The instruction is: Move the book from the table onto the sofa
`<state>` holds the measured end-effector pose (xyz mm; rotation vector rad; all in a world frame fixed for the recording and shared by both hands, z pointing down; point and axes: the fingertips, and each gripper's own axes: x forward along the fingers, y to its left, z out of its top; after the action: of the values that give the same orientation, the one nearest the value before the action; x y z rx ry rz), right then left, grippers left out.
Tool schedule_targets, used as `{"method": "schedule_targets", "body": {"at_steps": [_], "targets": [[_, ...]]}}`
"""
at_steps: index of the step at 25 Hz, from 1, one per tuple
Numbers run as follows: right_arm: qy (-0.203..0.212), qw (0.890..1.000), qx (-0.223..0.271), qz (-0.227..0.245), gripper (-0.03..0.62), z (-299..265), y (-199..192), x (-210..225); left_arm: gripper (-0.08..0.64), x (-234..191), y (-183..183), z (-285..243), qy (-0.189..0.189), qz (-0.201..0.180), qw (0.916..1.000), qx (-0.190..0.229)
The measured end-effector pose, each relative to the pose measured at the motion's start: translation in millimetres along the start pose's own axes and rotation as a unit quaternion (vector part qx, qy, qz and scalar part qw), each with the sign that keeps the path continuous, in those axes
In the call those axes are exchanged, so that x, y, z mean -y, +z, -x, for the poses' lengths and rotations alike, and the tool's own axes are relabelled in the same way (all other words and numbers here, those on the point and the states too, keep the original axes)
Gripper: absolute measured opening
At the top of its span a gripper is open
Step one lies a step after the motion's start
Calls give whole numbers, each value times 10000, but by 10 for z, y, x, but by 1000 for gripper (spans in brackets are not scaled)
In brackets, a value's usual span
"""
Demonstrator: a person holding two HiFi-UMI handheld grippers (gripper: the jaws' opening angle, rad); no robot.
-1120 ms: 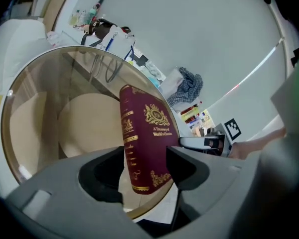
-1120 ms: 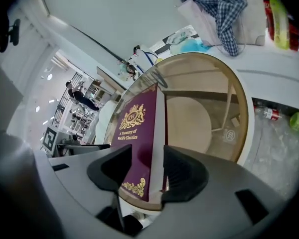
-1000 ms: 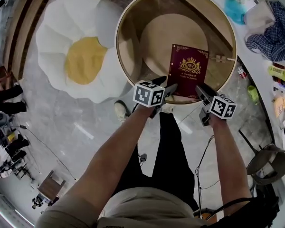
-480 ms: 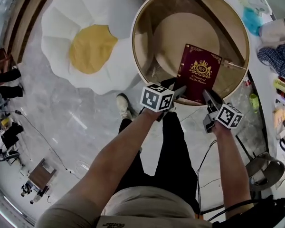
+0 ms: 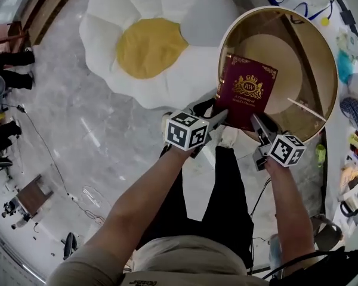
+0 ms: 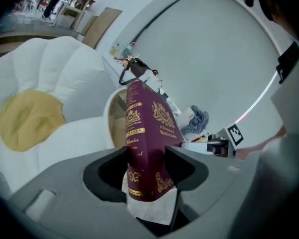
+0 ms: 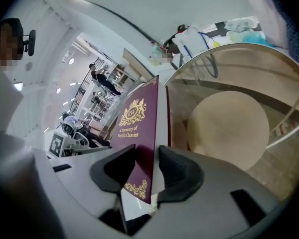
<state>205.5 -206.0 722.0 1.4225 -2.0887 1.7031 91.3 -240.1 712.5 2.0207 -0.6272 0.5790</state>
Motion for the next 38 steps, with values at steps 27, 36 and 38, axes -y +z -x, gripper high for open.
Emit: {"method": "schedule_targets", "body": {"at_steps": [27,36,38], "targets": [[224,9721,-1987,1229,156,-3943,-1772,-714,238,-4030,-1301,1009,870,1636,9812,542],[60,9720,-1964,1285,175,-4076,-1885,-532,238,-4332,-1532,741,415,2154,9726,770],[19,9717,-1976,1297,176,-4046,-1867,-545,238,-4313,-1521,766,422,2122,9738,705]]}}
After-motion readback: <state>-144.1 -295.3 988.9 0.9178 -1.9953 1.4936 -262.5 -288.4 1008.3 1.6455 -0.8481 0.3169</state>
